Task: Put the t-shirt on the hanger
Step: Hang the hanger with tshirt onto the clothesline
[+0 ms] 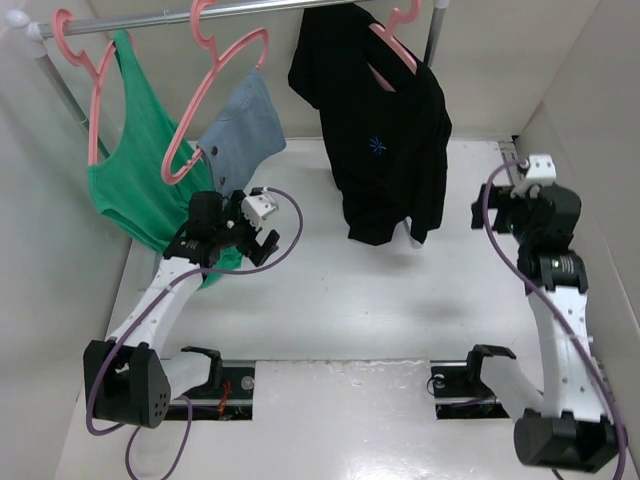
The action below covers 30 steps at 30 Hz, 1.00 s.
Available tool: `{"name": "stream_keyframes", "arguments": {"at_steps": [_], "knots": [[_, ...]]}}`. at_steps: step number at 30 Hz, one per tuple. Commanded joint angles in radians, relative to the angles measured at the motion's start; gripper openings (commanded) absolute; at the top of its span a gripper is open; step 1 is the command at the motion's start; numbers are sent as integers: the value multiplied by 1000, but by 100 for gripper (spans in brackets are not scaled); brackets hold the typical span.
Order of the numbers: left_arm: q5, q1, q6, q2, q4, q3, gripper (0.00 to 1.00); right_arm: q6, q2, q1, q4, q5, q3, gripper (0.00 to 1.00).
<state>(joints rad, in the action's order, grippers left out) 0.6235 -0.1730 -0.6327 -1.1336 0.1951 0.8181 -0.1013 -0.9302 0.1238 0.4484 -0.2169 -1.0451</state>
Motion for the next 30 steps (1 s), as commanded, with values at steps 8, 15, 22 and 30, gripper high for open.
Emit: {"name": "stream_keyframes", "arguments": {"at_steps": [8,15,22,30], "knots": [[-301,-3,317,49,-198,-103,100,377,395,2,27,630,367,100],[-323,-3,355,60,-218,-145,100,388,393,2,-22,642,398,100],[-334,-3,386,78,-238,-165,100,440,343,2,1,714,356,100],[-334,-3,395,87,-238,-195,100,460,310,2,-13,685,347,100]]}}
